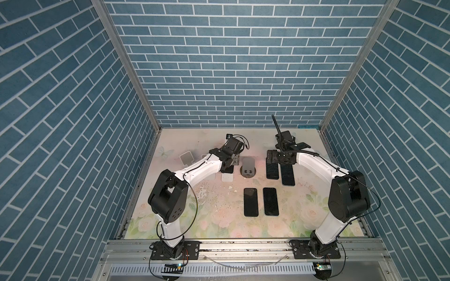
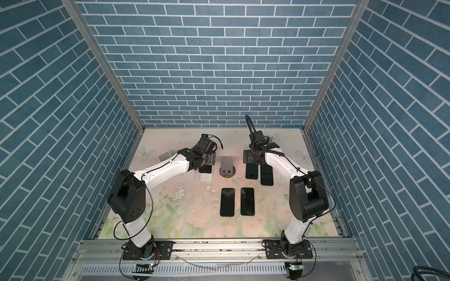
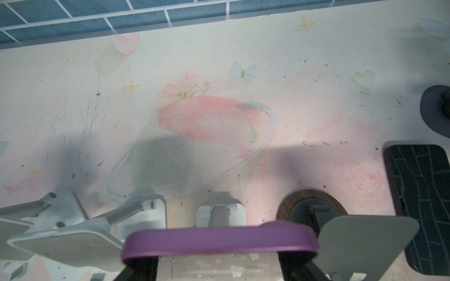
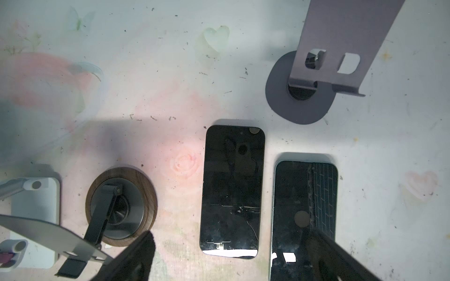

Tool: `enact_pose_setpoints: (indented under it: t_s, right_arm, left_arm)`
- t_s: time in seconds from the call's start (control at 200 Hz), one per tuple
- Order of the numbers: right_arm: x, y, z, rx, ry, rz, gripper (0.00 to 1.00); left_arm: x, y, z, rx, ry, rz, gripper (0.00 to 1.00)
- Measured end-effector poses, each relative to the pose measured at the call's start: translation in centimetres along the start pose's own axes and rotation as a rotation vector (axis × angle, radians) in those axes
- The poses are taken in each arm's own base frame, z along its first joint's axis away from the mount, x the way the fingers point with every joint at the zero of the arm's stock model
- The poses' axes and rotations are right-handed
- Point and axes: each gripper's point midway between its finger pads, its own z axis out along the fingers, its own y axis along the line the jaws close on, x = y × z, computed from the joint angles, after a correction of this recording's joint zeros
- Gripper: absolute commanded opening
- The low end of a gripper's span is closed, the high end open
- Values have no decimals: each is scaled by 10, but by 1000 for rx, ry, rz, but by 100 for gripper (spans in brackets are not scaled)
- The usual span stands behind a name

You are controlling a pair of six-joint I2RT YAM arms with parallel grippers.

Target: Remove the phone from the phone stand

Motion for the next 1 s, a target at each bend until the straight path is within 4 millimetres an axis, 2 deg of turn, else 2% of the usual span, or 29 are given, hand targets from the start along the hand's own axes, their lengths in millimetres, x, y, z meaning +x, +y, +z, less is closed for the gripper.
enact_pose_setpoints:
  t_s: [0.13, 0.365, 0.54, 0.64, 1.0]
  right_arm:
    - [0, 0, 0, 0, 0, 0, 99]
    - [0, 0, 0, 0, 0, 0, 99]
    - [0, 0, 0, -1, 0, -1, 98]
    - [0, 0, 0, -1, 0, -5, 98]
    - [-1, 2, 0, -13, -1, -6, 98]
  left_arm:
    - [-8, 1, -10, 11, -23, -2, 63]
    - [-27, 5, -42, 46, -84, -26, 63]
    - [-32, 4, -59, 67, -104, -38, 63]
    - [-26, 2, -64, 77, -98, -40, 63]
    - [17, -9, -79, 80, -22, -9, 63]
